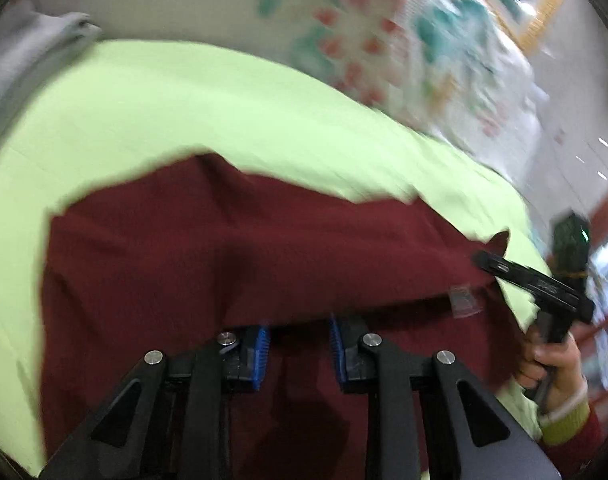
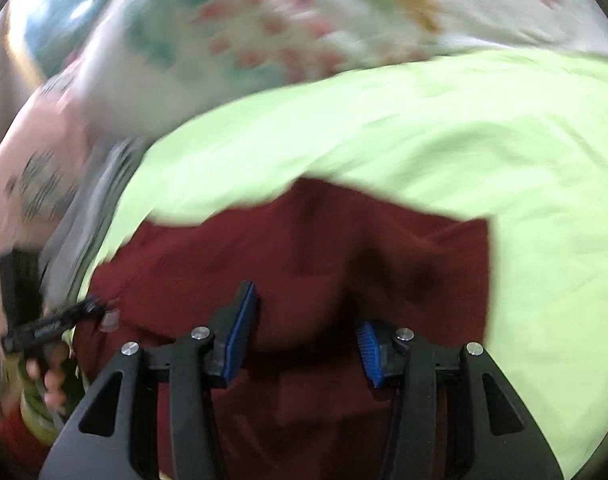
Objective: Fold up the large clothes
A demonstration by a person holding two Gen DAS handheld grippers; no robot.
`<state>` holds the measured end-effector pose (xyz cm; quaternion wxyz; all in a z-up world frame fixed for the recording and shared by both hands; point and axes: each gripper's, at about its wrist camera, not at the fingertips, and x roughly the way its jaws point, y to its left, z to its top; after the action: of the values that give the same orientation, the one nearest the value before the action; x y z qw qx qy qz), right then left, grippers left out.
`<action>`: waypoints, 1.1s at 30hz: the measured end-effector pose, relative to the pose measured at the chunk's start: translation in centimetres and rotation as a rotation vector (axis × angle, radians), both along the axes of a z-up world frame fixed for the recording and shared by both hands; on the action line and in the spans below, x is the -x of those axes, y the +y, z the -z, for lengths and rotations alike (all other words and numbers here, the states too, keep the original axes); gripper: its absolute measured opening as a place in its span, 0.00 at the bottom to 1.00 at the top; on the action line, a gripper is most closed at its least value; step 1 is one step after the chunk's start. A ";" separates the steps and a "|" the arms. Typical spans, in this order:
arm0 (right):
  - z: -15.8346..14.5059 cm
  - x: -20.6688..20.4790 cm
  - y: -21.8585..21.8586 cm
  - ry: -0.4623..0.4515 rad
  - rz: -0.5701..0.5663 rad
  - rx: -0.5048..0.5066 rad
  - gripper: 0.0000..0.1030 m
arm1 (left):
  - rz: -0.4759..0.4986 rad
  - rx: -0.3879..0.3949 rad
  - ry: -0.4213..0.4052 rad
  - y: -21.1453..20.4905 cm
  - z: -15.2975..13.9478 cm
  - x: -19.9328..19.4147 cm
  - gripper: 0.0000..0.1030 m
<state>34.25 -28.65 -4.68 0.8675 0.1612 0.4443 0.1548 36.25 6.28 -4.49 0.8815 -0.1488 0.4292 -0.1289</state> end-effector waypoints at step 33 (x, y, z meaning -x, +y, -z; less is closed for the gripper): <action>0.8 16.4 2.4 0.010 0.096 -0.220 0.48 | -0.233 0.271 0.058 5.4 1.8 21.1 0.65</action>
<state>17.83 -26.24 -5.48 0.8490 0.2771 0.4206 0.1600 15.17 11.71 -6.31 0.8495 -0.3186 0.4131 -0.0782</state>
